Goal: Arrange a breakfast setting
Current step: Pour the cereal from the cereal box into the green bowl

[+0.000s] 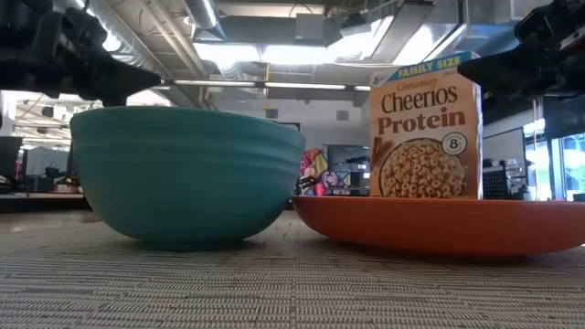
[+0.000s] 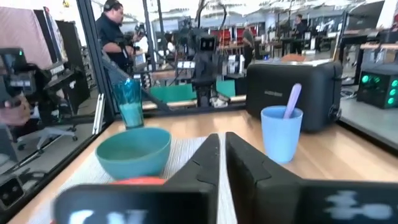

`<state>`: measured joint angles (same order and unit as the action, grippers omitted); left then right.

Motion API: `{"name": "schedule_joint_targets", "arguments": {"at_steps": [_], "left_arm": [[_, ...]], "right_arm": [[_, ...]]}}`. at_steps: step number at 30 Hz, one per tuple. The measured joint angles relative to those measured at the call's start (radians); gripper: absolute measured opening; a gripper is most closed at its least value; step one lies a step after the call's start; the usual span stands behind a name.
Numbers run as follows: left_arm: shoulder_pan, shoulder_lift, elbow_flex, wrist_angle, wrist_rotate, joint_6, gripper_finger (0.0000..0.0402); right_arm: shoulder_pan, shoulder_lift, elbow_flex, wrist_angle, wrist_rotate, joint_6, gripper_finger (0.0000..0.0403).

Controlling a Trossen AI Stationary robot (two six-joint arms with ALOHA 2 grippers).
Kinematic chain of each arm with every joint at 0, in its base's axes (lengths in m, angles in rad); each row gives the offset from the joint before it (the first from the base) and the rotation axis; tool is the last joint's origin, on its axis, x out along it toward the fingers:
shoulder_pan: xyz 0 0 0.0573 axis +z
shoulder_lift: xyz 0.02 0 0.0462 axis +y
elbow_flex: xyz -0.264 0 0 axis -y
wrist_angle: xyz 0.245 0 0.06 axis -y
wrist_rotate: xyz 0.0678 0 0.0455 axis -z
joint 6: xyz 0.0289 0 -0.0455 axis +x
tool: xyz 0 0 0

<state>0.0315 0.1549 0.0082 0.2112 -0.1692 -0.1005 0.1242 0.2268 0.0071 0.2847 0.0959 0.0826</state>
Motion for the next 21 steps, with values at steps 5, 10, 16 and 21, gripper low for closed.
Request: {"name": "schedule_joint_targets", "arguments": {"at_steps": [5,10,16,21], "left_arm": [[0.000,0.000,0.000,0.088,0.004,0.004,0.0002],[0.000,0.000,0.000,0.096,-0.012,0.005,0.0002],[0.000,0.023,0.000,0.113,-0.049,0.006,0.0010],[0.000,0.075,0.013,0.151,-0.051,0.006,0.0054]], "right_arm": [[0.000,0.000,0.000,-0.065,0.020,0.000,0.0098],[0.000,0.000,0.014,-0.059,0.127,0.004,0.0194],[0.000,0.051,0.213,-0.353,0.252,0.047,0.0285],[0.000,0.159,0.452,-0.608,0.383,0.075,0.0306]]}}
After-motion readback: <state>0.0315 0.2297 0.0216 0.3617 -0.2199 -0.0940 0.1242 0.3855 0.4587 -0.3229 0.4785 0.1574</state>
